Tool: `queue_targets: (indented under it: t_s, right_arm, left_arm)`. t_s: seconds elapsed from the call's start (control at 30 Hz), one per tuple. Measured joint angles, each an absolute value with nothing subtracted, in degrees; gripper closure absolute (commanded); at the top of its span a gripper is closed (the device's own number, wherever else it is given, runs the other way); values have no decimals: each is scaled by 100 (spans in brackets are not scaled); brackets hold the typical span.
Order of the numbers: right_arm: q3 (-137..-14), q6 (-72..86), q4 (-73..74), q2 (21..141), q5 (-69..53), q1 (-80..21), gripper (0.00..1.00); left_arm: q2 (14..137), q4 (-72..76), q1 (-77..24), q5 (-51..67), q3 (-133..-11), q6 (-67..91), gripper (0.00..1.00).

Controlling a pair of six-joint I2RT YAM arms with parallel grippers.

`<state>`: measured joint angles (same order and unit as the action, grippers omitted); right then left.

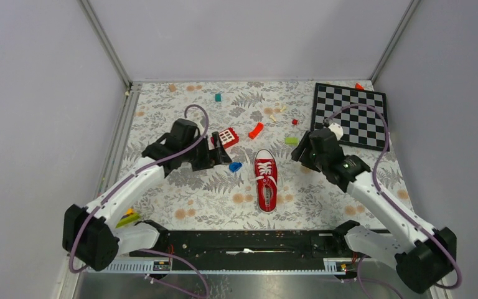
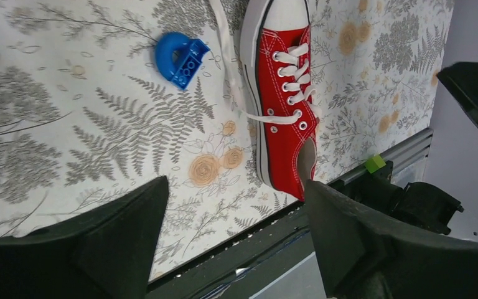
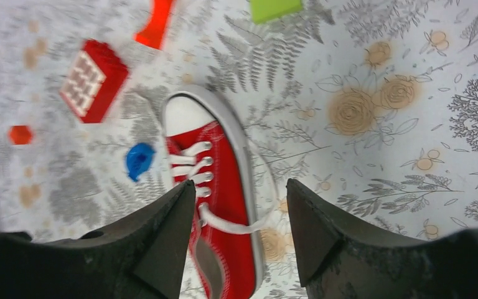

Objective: Tie the shoes
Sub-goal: Place the shoe at the center of the board, then wrap the shoelace around the shoelace.

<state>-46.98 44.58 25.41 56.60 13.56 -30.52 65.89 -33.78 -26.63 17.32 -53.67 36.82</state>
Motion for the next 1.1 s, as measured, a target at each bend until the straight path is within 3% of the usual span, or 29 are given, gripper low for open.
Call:
queue_targets:
  t_s: [0.33, 0.57, 0.77, 0.83, 0.87, 0.9, 1.1]
  right_arm:
    - [-5142, 3649, 2681, 8125, 644, -2912, 53]
    - [-5137, 3146, 2593, 8868, 71, -2963, 50]
    - [-5347, 2891, 2523, 9483, -121, -2993, 54]
    - [-5481, 2834, 2552, 9614, -117, -2995, 71]
    - [-5540, 2825, 2528, 9673, -113, -2995, 94]
    - [-5575, 2790, 2499, 9708, -110, -2995, 100]
    - [-5417, 2856, 2335, 9583, 93, -3002, 100]
  left_arm:
    - [7507, -2729, -3000, 1750, -5002, 4600, 27]
    - [7509, -2528, -3000, 1743, -4974, 4663, 27]
    - [7513, -2423, -3000, 1750, -4753, 4709, 27]
    - [7513, -2423, -3000, 1752, -4716, 4724, 27]
    - [7513, -2418, -3000, 1750, -4709, 4727, 27]
    - [7513, -2414, -3000, 1752, -4709, 4727, 27]
    - [7513, -2383, -3000, 1752, -4709, 4724, 27]
